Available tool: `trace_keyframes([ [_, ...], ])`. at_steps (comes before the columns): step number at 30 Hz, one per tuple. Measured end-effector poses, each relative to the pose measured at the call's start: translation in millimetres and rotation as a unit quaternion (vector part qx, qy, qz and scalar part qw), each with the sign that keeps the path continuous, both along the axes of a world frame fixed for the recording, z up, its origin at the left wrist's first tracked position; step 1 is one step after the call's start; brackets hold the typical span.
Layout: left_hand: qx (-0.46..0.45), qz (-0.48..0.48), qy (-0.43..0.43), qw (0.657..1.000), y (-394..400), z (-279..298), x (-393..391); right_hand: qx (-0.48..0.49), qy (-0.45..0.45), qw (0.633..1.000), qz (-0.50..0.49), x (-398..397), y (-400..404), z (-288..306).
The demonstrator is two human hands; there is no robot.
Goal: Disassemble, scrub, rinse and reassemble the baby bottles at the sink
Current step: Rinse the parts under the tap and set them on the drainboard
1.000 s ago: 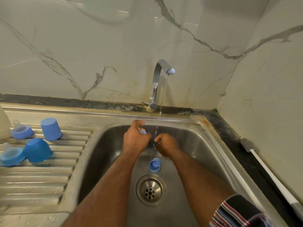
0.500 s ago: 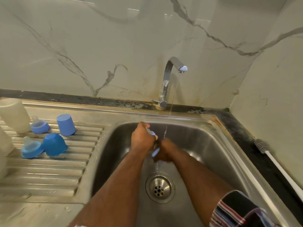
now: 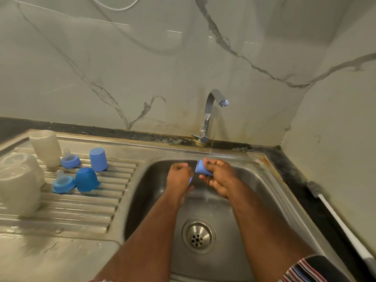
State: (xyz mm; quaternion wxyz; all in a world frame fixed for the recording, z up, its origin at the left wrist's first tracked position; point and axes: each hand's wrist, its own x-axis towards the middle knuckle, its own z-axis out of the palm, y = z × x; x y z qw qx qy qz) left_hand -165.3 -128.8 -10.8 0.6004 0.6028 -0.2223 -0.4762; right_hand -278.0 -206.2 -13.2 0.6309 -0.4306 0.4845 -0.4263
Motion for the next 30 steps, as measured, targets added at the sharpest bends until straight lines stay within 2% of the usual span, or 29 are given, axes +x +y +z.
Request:
trace_keyframes([
  [3,0.018,-0.045,0.053,0.997,1.3,2.3,-4.0,0.014,-0.022,0.999,-0.04,-0.4,-1.1,6.6],
  [7,-0.033,-0.084,0.092,0.992,-8.9,0.4,-13.7,-0.028,-0.01,0.998,-0.05,-1.1,-9.2,7.1],
  [9,-0.051,-0.072,0.106,0.99,-18.4,-0.4,-19.7,-0.06,0.083,0.993,-0.059,-1.9,-13.7,3.9],
  [11,-0.065,-0.055,0.088,0.993,-28.6,-1.9,-22.4,-0.086,0.155,0.983,-0.051,-4.3,-16.7,2.3],
  [15,-0.076,-0.052,0.032,0.995,-37.1,-8.3,-18.7,-0.04,0.069,0.997,0.011,-13.0,-11.9,5.3],
  [21,-0.079,-0.081,0.044,0.993,-33.8,-9.7,-7.7,-0.066,0.084,0.993,0.05,-7.3,-1.7,4.4],
  [25,-0.074,-0.11,0.046,0.99,-32.5,-9.4,-8.2,-0.139,0.162,0.976,0.031,-11.0,-8.5,3.1],
  [28,-0.052,-0.089,0.049,0.993,-34.7,-11.9,-8.1,-0.212,0.2,0.956,-0.013,-13.3,-10.2,5.8],
  [30,-0.035,-0.066,0.061,0.995,-36.8,-14.0,-4.6,-0.224,0.249,0.942,0.012,-12.7,-10.2,5.3],
])
